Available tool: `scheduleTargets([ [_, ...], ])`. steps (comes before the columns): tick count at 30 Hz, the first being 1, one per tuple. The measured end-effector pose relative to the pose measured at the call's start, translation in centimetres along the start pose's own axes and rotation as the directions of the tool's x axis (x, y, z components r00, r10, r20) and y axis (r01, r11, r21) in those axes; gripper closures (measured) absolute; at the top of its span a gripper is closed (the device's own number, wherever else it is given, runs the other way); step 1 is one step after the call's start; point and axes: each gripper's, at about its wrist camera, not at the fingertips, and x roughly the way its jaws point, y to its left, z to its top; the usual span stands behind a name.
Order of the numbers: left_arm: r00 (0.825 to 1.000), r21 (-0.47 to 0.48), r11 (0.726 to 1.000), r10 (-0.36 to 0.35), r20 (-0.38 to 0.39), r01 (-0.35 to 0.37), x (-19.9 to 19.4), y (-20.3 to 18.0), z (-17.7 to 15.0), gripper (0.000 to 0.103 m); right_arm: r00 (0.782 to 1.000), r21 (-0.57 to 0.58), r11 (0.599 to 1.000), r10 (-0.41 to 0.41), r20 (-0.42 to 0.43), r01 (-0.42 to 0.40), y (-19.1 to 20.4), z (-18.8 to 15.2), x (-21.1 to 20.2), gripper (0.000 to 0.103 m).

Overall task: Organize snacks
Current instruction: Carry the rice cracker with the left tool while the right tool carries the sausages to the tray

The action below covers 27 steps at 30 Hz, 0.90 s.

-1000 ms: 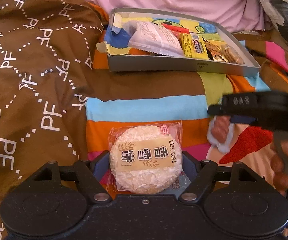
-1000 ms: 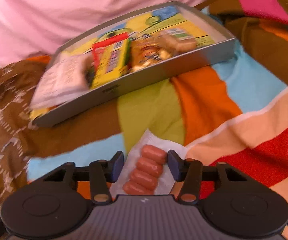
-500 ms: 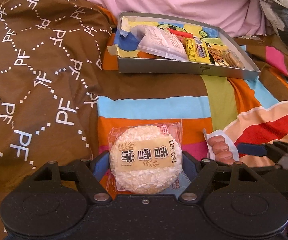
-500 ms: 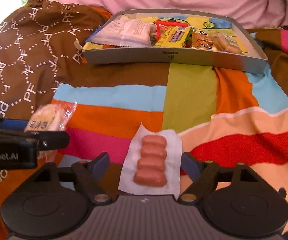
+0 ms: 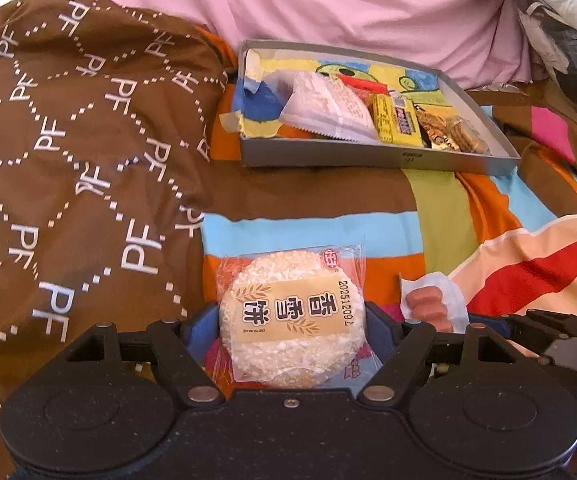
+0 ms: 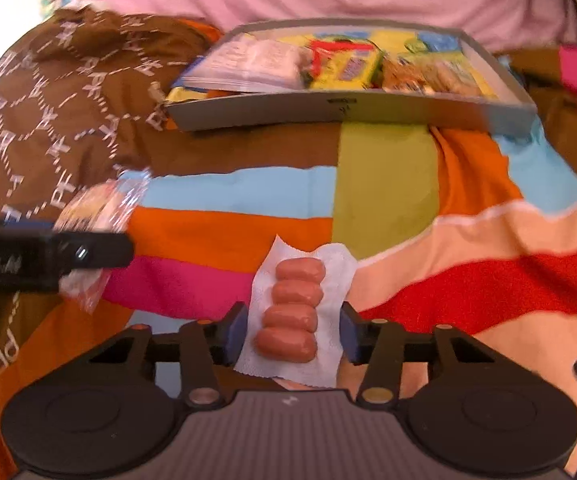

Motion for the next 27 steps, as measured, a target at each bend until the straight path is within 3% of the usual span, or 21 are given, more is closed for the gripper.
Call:
scheduleTargets([
  [9, 1.000, 0.013, 1.000, -0.004, 0.020, 0.004, -0.2, -0.7, 0.3, 0.026, 0.988, -0.303, 0.944, -0.100, 0.118, 0.131, 3.1, -1.0, -1.6, 0.053],
  [19, 0.994, 0.015, 1.000, -0.005, 0.106, 0.004, -0.3, -1.6, 3.1, 0.026, 0.957, -0.386, 0.896, -0.122, 0.262, 0.220, 2.7, 1.0, -2.7, 0.052],
  [27, 0.974, 0.039, 0.999, -0.016, 0.227, 0.007, 0.7, -2.8, 8.6, 0.026, 0.905, -0.373, 0.883, -0.121, 0.407, 0.286, 0.9, 6.8, -3.0, 0.050],
])
